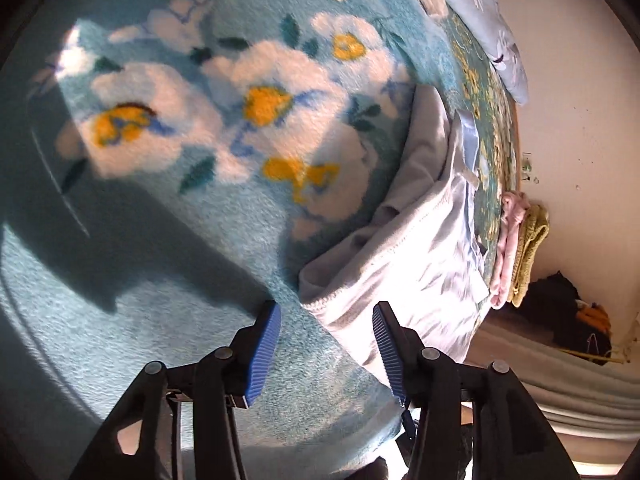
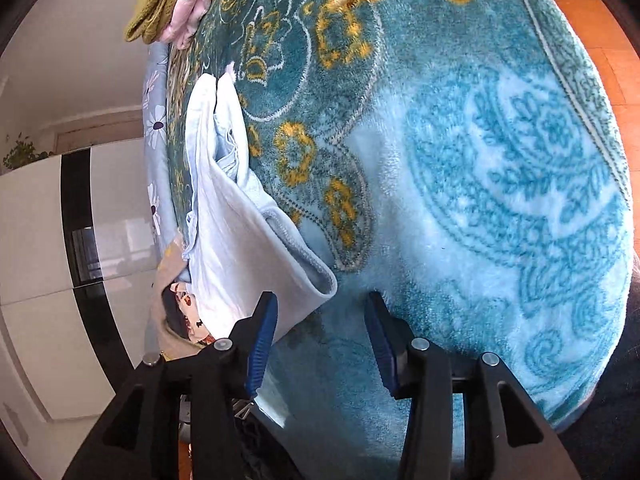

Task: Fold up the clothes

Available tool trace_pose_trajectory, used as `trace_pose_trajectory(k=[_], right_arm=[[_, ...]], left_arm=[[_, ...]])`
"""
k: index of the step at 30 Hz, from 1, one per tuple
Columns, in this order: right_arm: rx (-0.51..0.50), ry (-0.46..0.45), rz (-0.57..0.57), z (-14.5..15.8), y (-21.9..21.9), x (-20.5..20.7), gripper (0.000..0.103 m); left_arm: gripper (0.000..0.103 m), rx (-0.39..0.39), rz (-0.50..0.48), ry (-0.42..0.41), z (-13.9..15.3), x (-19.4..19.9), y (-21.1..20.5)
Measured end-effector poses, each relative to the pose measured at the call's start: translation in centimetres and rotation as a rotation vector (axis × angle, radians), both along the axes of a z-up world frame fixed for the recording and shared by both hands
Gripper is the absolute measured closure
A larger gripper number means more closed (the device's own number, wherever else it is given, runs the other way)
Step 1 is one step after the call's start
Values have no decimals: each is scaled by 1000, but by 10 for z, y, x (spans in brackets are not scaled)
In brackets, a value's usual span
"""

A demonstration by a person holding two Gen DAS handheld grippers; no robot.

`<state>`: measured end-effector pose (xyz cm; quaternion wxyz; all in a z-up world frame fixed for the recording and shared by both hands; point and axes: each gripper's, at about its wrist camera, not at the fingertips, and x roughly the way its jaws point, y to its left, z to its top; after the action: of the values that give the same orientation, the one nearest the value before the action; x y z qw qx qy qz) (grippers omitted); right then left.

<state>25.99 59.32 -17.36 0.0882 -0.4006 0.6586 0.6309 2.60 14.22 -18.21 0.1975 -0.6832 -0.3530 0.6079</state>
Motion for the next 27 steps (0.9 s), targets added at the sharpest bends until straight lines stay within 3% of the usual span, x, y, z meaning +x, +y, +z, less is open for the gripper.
trace_pose_trajectory(k=[6, 7, 10, 13, 17, 23, 27], right_arm=[[2, 39, -55, -4, -3, -10, 58], [8, 43, -58, -4, -3, -11, 66], [29, 21, -56, -4, -4, -15, 88], [10, 24, -67, -2, -4, -16, 96], [57, 64, -57, 25, -2, -18, 98], [99, 117, -60, 64, -4, -1, 100], [98, 83, -41, 63, -10, 27, 100]], left_arm=[[51, -21, 9, 101, 7, -4, 26], [61, -32, 16, 118, 8, -4, 27], [80, -68, 40, 129, 4, -5, 28], [90, -82, 69, 110, 4, -4, 24], [95, -103, 48, 147, 31, -5, 31], [96, -51, -8, 217, 86, 0, 32], [96, -93, -103, 207, 83, 32, 23]])
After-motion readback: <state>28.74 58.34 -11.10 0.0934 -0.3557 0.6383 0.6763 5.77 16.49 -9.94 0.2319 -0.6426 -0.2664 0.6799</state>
